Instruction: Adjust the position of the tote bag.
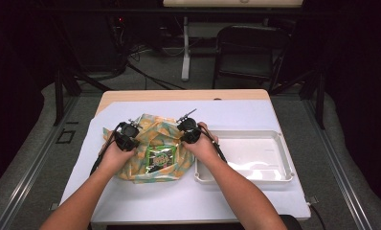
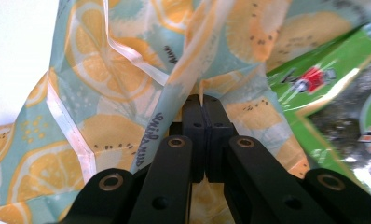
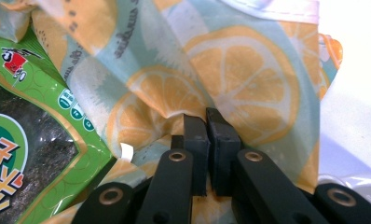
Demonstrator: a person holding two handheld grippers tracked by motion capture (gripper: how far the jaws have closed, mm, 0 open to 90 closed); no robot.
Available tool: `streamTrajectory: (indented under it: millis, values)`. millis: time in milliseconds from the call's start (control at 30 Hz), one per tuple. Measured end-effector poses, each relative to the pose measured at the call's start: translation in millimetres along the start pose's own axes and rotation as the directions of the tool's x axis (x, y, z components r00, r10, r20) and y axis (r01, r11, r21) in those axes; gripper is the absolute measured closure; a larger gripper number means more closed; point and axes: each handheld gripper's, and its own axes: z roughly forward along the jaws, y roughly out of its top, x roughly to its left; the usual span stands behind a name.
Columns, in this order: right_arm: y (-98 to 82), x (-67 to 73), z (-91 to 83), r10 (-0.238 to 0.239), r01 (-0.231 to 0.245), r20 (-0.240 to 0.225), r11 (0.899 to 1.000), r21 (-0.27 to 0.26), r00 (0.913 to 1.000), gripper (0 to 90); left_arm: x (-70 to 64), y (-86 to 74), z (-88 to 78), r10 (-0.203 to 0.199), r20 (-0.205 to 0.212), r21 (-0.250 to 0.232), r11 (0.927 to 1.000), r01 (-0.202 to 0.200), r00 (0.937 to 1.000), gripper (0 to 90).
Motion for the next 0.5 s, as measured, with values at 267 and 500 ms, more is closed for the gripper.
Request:
streamTrajectory:
  millis: [267, 500]
  values:
    - [-0.3, -0.5, 0.0, -0.003, 0.003, -0.001, 1.0, 0.004, 1.0, 88.0, 11.4, -5.8, 8.3, -0.042, -0.017, 0.018, 0.9989, 0.042, 0.999, 90.0]
    - [-1.0, -1.0, 0.8, 0.019, -0.019, -0.006, 1.0, -0.013, 0.9998, 88.0, 16.9, -7.9, 10.0, -0.066, -0.024, 0.018, 0.9976, 0.067, 0.9975, 90.0]
